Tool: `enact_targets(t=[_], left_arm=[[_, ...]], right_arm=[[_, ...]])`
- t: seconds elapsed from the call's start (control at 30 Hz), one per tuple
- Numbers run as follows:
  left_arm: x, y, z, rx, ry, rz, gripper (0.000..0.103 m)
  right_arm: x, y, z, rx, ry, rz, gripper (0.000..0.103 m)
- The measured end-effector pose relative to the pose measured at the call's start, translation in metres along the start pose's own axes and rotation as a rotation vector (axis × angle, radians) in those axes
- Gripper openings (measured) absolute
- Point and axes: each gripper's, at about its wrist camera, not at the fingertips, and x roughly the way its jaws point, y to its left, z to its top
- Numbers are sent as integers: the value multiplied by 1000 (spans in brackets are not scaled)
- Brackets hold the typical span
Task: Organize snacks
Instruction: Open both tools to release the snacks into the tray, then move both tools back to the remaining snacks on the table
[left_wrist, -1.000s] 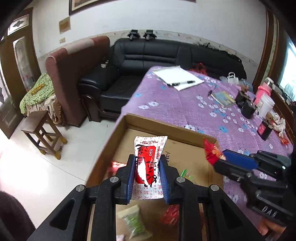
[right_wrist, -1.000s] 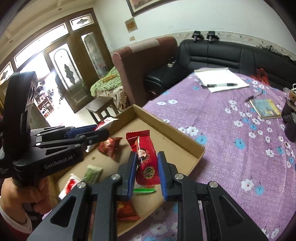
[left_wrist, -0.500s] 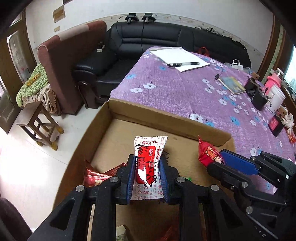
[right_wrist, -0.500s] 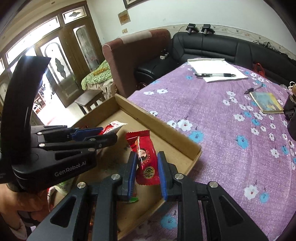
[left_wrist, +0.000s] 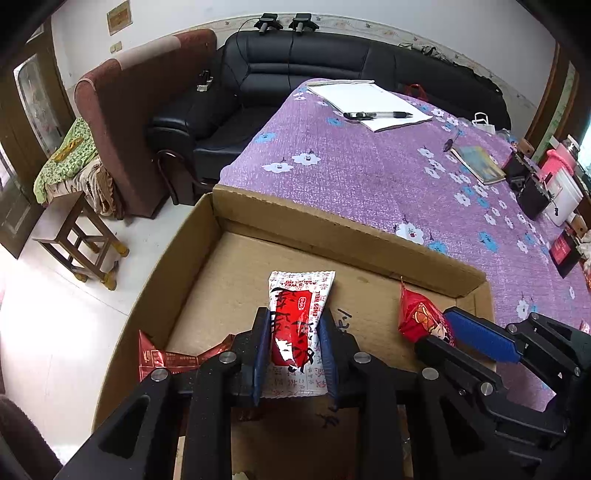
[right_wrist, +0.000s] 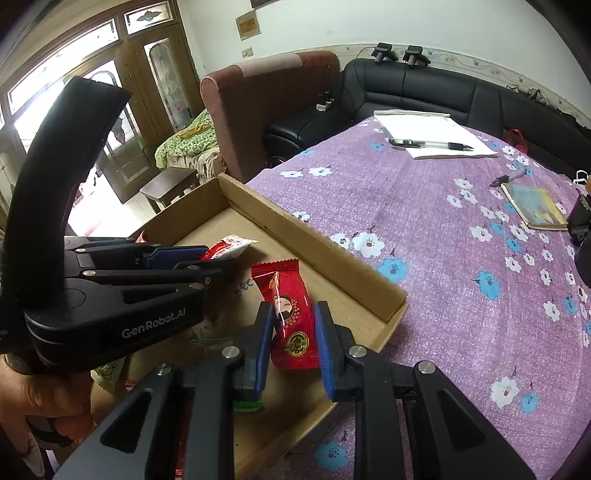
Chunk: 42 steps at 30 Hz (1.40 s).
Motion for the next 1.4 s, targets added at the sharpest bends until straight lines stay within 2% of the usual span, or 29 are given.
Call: enact_targets(t=[0.57,0.6,0.7,0.73,0.87,1.0,1.1,1.2,1.3,1.4], left_arm=[[-2,0,1,-2,-1,9,33],[-3,0,1,-6,-2,6,38],[-10,0,1,-4,-25,8,71],[-13,-1,0,0,-36,11,75],[-25,-4,-1,9,-63,17,75],[-35,-10,-5,21,-78,20,75],[-46,-22,-11,55,-101,54,75],[-61,-35,-17,71,-129,44,75],[-79,-52,-24,81,-163,33,87],[-98,-72,-32,106,-202,17,89]], right_arm=[[-10,2,3,-23,-7,-29,23],[-13,2,3,-28,-12,-33,23],[-29,-2,1,-23,-34,-47,23],[-34,-4,0,-18,-40,-48,24],[-61,-17,-9,12,-74,-62,30],[-86,-32,-23,47,-97,-72,30],[-105,-43,-36,78,-111,-74,32],[-121,-54,-50,99,-119,-89,41],[-135,-59,-65,114,-127,-101,52],[-153,-67,-83,124,-131,-123,63]])
